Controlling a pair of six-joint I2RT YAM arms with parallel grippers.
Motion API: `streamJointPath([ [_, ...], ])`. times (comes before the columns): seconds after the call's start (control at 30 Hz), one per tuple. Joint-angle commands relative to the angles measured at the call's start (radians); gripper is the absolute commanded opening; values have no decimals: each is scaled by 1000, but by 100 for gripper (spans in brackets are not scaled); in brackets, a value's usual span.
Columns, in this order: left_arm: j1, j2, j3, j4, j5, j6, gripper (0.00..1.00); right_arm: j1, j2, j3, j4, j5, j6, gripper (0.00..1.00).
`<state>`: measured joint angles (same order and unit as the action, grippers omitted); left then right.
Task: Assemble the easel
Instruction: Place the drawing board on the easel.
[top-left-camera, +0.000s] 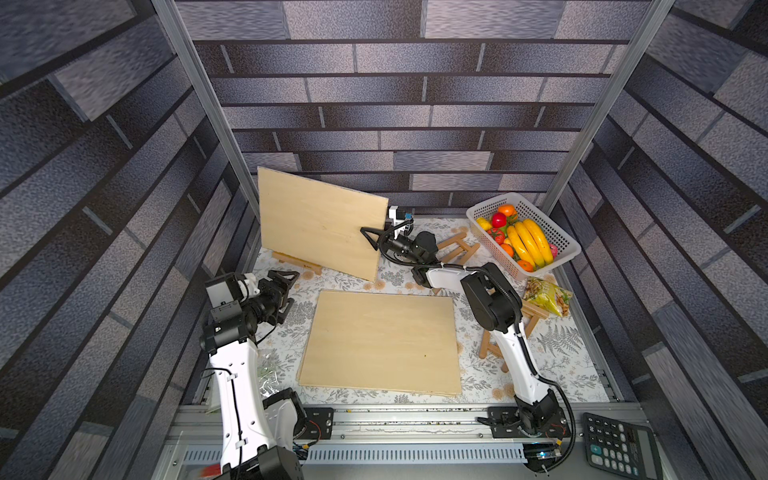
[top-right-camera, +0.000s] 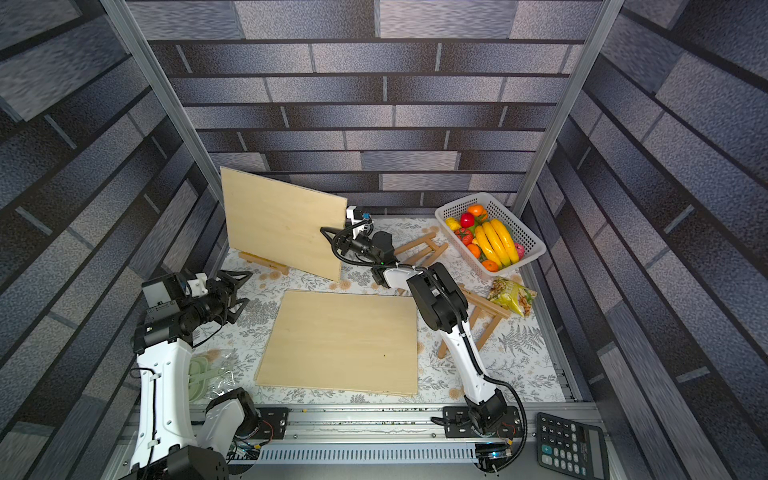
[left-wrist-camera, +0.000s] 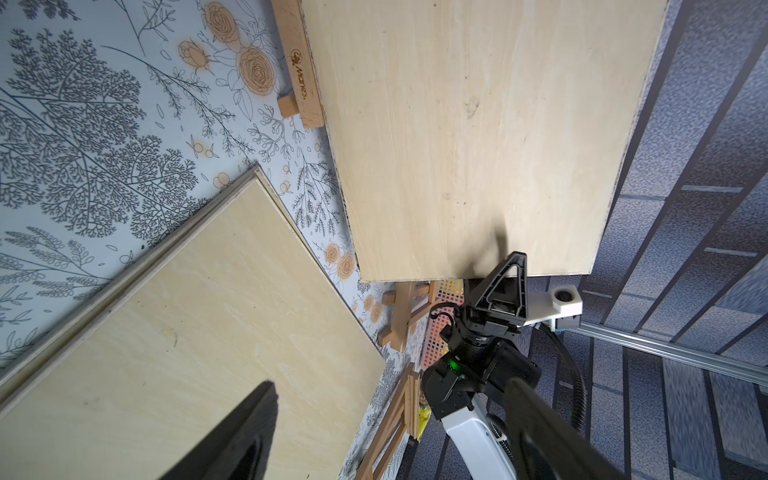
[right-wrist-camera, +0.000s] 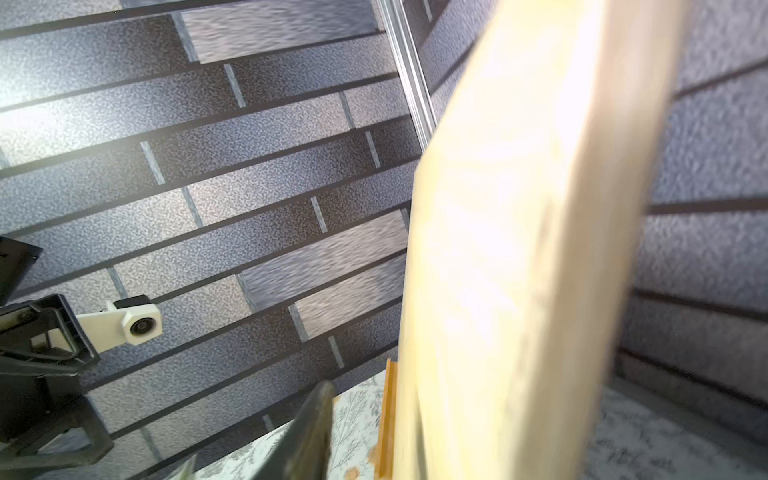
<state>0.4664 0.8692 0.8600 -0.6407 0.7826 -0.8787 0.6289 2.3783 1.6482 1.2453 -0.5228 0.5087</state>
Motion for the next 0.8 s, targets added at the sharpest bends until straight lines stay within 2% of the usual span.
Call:
streamJointPath([
  [0.0,4,-19,-23,-11,10,25,87,14,14,69,135,-1,35,54],
  [0.43,8,-28,-54,3,10,20,87,14,141,229,102,2,97,65],
  [0.53,9,-32,-65,11,11,16,87,14,160,245,93,11,105,72],
  [0.7,10,-27,-66,25,12,6,87,14,130,183,84,50,84,99],
  [0.77,9,-23,-62,31,11,4,87,12,114,159,82,61,79,100],
])
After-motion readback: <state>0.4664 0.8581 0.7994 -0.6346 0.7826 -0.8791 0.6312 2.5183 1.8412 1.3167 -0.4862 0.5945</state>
